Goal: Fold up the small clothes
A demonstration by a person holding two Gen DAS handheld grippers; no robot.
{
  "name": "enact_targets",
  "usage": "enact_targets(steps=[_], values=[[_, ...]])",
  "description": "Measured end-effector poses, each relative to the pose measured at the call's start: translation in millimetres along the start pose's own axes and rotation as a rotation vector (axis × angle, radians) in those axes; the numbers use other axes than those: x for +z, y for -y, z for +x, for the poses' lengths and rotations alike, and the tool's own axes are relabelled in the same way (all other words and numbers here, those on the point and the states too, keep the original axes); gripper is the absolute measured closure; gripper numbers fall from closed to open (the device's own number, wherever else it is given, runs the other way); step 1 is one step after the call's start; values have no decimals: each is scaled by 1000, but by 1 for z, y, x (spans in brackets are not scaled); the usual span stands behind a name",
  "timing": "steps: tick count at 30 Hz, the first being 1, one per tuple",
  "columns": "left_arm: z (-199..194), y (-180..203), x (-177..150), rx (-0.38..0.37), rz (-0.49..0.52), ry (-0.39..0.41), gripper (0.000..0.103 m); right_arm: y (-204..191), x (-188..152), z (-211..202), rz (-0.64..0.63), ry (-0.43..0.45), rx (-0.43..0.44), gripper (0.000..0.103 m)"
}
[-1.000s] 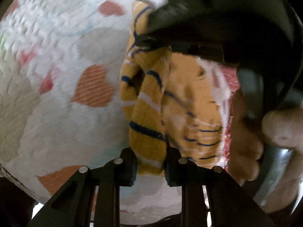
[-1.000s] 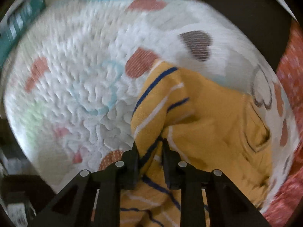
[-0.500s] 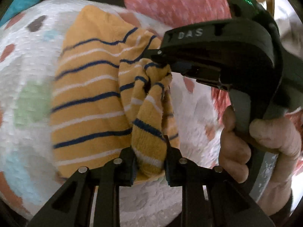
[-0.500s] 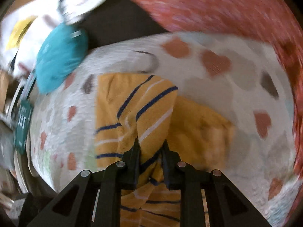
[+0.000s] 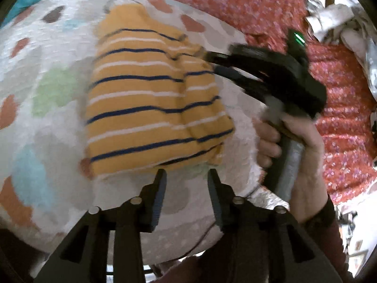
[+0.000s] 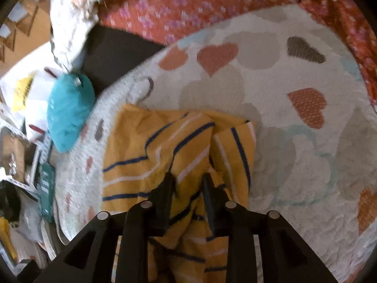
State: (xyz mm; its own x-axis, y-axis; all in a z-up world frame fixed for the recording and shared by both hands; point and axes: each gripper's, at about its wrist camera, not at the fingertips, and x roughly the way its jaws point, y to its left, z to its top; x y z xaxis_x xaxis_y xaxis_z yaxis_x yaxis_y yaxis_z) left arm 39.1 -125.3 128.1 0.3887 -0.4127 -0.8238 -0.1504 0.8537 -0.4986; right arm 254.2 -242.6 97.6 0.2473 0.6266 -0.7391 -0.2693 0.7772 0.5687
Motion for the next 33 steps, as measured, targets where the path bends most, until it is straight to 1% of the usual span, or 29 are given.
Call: enact_targets(steps=[1,3,5,6,7,9,10,11,12,13,15,17,20,23,24,26,27,29,31,33], values=[[-6,-9,-7,9,-22,11,65,1,-5,-8,1,15,10,58],[-16,-28,-18,23,-58,28,64,0,-21,-26,-11,42,28,47],[-14,-32,-14,48,-89,44,64,-7,-41,-41,-47,58,46,46],[-13,-38,-15,60,-109,46,64,-10,-50,-45,-63,60,55,44],[-11,-43,-16,65,-128,42,64,-14,-57,-47,-76,60,59,41],[-13,-47,-18,75,-160,43,64,-24,-73,-46,-99,64,56,41],[-15,-48,-20,80,-165,44,64,-27,-78,-42,-114,60,41,42],[-16,-46,-22,89,-170,49,64,-31,-83,-36,-137,41,8,52],[-21,-47,-26,96,-171,56,64,-34,-88,-27,-154,3,-29,99],[-24,-45,-29,103,-171,62,64,-31,-91,-23,-139,-21,-44,98],[-30,-46,-33,117,-178,76,64,-16,-94,-30,-70,14,-38,98],[-25,-44,-30,132,-180,82,64,3,-99,-39,-8,42,-41,99],[-22,-46,-34,150,-188,68,64,36,-107,-46,95,48,-37,99],[-16,-44,-37,157,-184,53,64,57,-115,-44,144,48,-60,99],[-16,-42,-38,162,-181,54,64,61,-118,-39,154,35,-56,99],[-15,-41,-39,175,-174,61,63,67,-121,-31,164,18,-34,97],[-14,-40,-39,184,-171,65,63,67,-121,-32,164,22,-20,91],[-14,-40,-38,199,-170,69,63,66,-119,-41,160,46,16,86],[-12,-42,-37,203,-166,65,63,60,-114,-58,149,85,37,85],[-9,-42,-33,208,-154,71,63,51,-105,-79,134,156,37,85]])
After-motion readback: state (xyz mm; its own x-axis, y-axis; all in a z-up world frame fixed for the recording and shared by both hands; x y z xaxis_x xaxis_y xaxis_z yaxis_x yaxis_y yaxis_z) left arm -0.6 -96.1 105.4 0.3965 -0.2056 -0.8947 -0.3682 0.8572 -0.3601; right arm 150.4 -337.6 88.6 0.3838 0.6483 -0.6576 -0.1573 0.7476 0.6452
